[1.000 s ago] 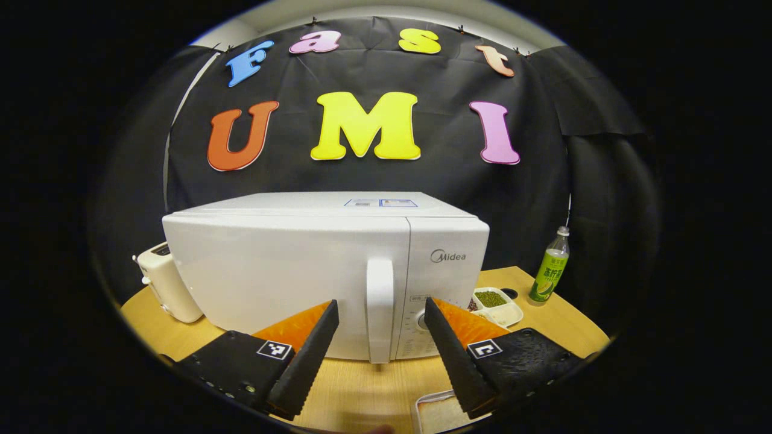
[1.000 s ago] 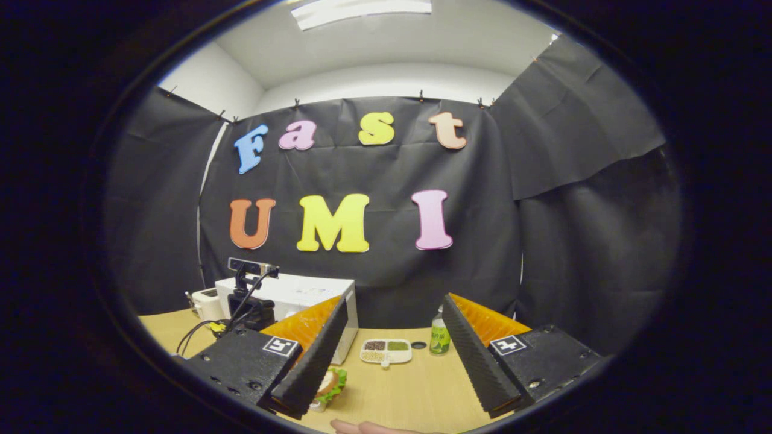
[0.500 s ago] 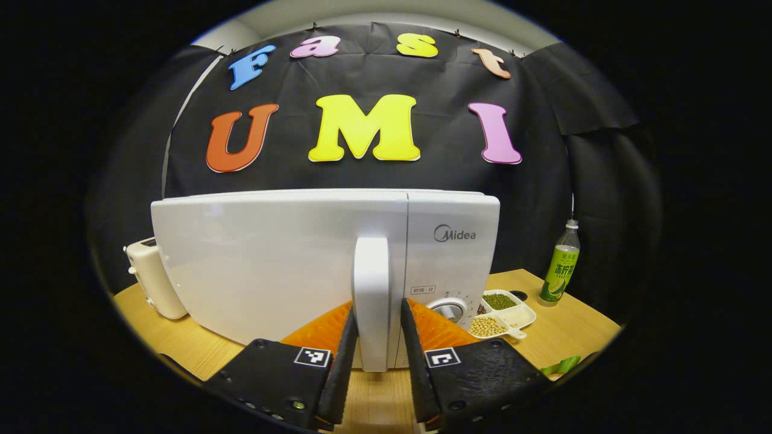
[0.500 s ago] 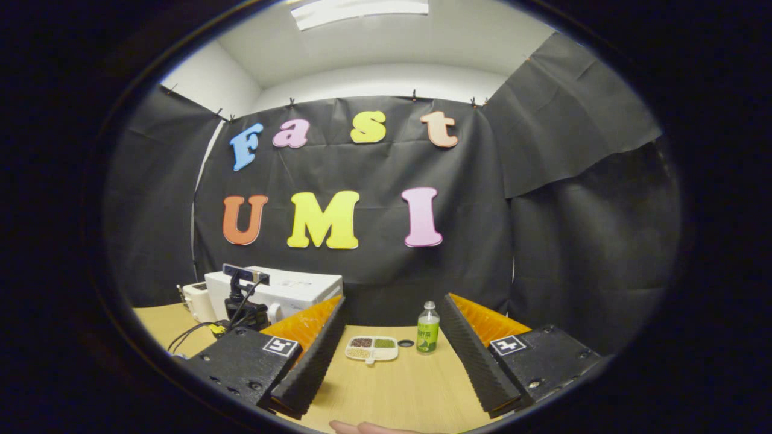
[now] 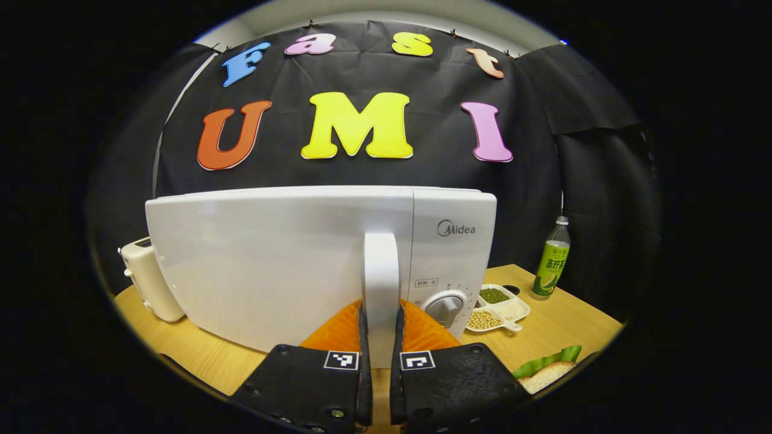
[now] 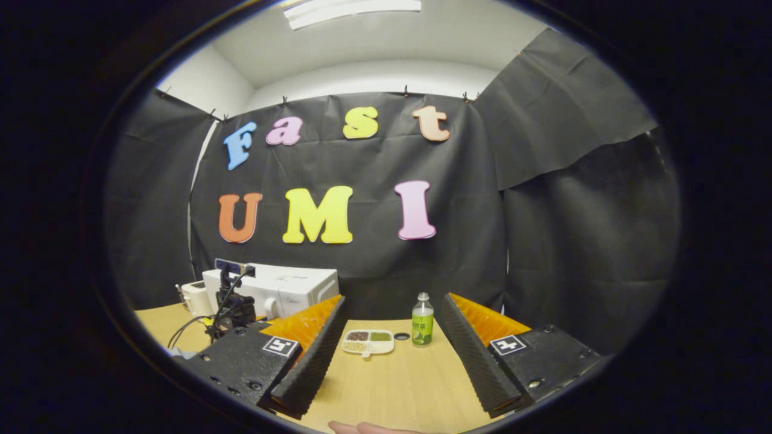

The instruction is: Open the microwave oven with the left hand, put the food in, and close the microwave oven.

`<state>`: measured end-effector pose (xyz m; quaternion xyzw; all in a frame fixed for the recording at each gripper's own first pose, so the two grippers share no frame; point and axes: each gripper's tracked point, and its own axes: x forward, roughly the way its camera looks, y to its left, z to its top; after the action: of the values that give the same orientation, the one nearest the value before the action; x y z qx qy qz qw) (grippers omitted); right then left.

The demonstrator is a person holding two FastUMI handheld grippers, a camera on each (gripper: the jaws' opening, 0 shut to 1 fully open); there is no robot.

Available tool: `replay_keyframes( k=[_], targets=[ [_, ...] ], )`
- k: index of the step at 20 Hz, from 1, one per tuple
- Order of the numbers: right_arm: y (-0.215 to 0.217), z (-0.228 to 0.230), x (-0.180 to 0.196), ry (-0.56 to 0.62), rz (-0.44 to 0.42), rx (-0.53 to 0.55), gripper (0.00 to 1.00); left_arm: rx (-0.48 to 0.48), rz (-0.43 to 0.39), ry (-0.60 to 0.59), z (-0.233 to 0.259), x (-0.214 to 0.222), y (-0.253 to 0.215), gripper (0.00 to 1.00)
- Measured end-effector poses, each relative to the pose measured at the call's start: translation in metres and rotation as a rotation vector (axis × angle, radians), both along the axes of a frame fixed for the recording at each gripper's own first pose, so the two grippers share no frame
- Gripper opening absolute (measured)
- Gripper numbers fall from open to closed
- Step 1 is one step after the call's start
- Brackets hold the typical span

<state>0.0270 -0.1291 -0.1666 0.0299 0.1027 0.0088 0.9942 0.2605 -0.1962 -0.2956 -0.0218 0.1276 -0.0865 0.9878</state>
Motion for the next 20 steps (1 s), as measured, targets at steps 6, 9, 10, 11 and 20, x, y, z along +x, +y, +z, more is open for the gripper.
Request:
replay_keyframes(
  k=[6,9,10,11,20],
  targets=[
    [0.018,0.015,-0.013,-0.012,0.023,0.015,1.00,-0.031,-0.059,-0.009,0.004,-0.038,0.011,0.00],
    [0.030,0.022,-0.022,-0.017,0.036,0.008,1.00,-0.015,-0.106,-0.015,0.008,-0.063,0.021,0.00],
    [0.034,0.026,-0.025,-0.024,0.041,0.011,1.00,-0.026,-0.124,-0.006,0.007,-0.073,0.025,0.00],
    [0.040,0.029,-0.028,-0.027,0.046,0.017,1.00,-0.040,-0.142,-0.001,0.008,-0.082,0.029,0.00],
    [0.083,0.035,-0.047,-0.010,0.105,0.047,0.91,-0.029,-0.195,0.006,0.012,-0.166,0.102,0.00]
  ],
)
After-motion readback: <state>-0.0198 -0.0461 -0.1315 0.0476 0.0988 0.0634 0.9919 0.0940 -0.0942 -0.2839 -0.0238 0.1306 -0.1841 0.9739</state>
